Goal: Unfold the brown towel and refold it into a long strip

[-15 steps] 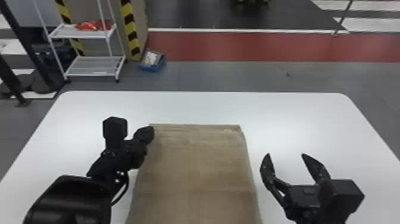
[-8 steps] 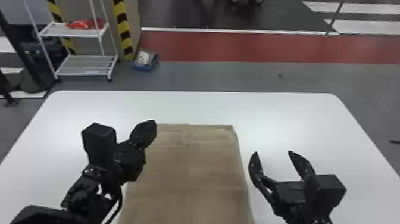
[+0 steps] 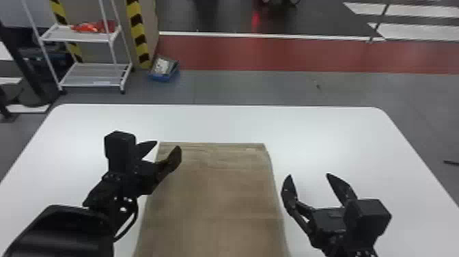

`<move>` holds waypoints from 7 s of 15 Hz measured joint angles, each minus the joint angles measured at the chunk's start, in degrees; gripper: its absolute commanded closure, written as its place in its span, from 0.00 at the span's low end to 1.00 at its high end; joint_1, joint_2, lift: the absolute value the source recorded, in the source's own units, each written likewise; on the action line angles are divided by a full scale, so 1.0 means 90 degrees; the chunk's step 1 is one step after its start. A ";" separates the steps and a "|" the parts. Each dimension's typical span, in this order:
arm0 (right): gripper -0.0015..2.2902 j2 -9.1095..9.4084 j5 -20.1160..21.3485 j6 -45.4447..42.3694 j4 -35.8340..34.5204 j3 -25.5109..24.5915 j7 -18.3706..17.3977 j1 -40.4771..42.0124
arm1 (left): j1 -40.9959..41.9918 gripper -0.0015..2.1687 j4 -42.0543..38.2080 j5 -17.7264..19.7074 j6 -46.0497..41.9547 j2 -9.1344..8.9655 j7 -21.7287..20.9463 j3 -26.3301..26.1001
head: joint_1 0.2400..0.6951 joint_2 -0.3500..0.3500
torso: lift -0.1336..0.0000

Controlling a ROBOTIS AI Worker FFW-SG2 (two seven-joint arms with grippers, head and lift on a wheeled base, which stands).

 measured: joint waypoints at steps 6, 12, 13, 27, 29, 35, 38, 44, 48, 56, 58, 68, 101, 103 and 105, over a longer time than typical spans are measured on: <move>0.06 0.0026 0.0005 0.0026 0.0008 -0.0034 0.0000 0.0019 | -0.0619 0.19 0.1036 0.0153 0.0005 0.0001 -0.0290 0.0229 | 1.00 0.48 | 0.08; 0.06 0.0049 0.0020 0.0062 0.0000 -0.0048 0.0000 0.0037 | -0.0894 0.29 0.1446 0.0222 0.0005 0.0002 -0.0333 0.0228 | 1.00 0.48 | 0.08; 0.06 0.0049 0.0020 0.0064 0.0000 -0.0053 0.0000 0.0038 | -0.0935 0.29 0.1518 0.0218 0.0005 0.0005 -0.0333 0.0226 | 1.00 0.48 | 0.08; 0.06 0.0049 0.0020 0.0044 0.0031 -0.0055 0.0000 0.0037 | -0.0800 0.41 0.1516 0.0193 0.0016 0.0010 -0.0304 0.0277 | 1.00 0.49 | 0.08; 0.06 0.0049 0.0016 0.0044 0.0051 -0.0055 0.0000 0.0020 | -0.0687 0.42 0.1388 0.0194 -0.0001 0.0004 -0.0278 0.0340 | 1.00 0.50 | 0.08; 0.06 0.0049 0.0010 0.0044 0.0096 -0.0026 0.0000 -0.0020 | -0.0552 0.42 0.1154 0.0156 -0.0028 0.0000 -0.0295 0.0350 | 1.00 0.50 | 0.08; 0.06 0.0049 0.0010 0.0045 0.0098 -0.0026 0.0000 -0.0020 | -0.0554 0.68 0.1151 0.0098 -0.0020 0.0000 -0.0313 0.0319 | 1.00 0.50 | 0.08; 0.06 0.0023 -0.0026 0.0059 0.0113 -0.0030 0.0000 -0.0050 | -0.0243 0.68 0.0700 0.0077 -0.0014 0.0001 -0.0314 0.0343 | 1.00 0.49 | 0.08; 0.06 -0.0023 -0.0100 0.0063 0.0205 0.0003 0.0000 -0.0173 | 0.0501 0.68 -0.0521 0.0076 0.0060 0.0001 -0.0267 0.0345 | 1.00 0.48 | 0.08; 0.06 -0.0276 -0.0300 0.0112 0.0446 0.0167 0.0000 -0.0576 | 0.3080 0.68 -0.3160 -0.0194 -0.0984 0.0060 -0.0215 -0.0338 | 1.00 0.35 | 0.08; 0.06 -0.0347 -0.0321 0.0086 0.0436 0.0141 0.0000 -0.0571 | 0.3440 0.68 -0.3258 -0.0367 -0.1378 0.0071 -0.0210 -0.0611 | 1.00 0.31 | 0.08; 0.06 -0.0450 -0.0332 -0.0090 0.0191 -0.0134 0.0000 -0.0327 | 0.3895 0.01 -0.2696 -0.0966 -0.2238 0.0521 0.0216 -0.2041 | 1.00 0.05 | 0.08; 0.06 -0.1406 0.4087 0.5278 -0.2400 0.1902 0.5512 -0.0507 | 0.2536 0.03 -0.1459 0.2249 -0.2245 0.0264 -0.0153 0.2203 | 1.00 1.00 | 0.08; 0.06 -0.1404 0.4281 0.5599 -0.2306 0.2127 0.5597 -0.0677 | 0.2508 0.03 -0.1408 0.2249 -0.2242 0.0264 -0.0165 0.2203 | 1.00 1.00 | 0.08; 0.07 -0.1383 0.4495 0.5847 -0.2139 0.2385 0.5619 -0.0857 | 0.2495 0.03 -0.1381 0.2249 -0.2242 0.0257 -0.0178 0.2202 | 1.00 1.00 | 0.08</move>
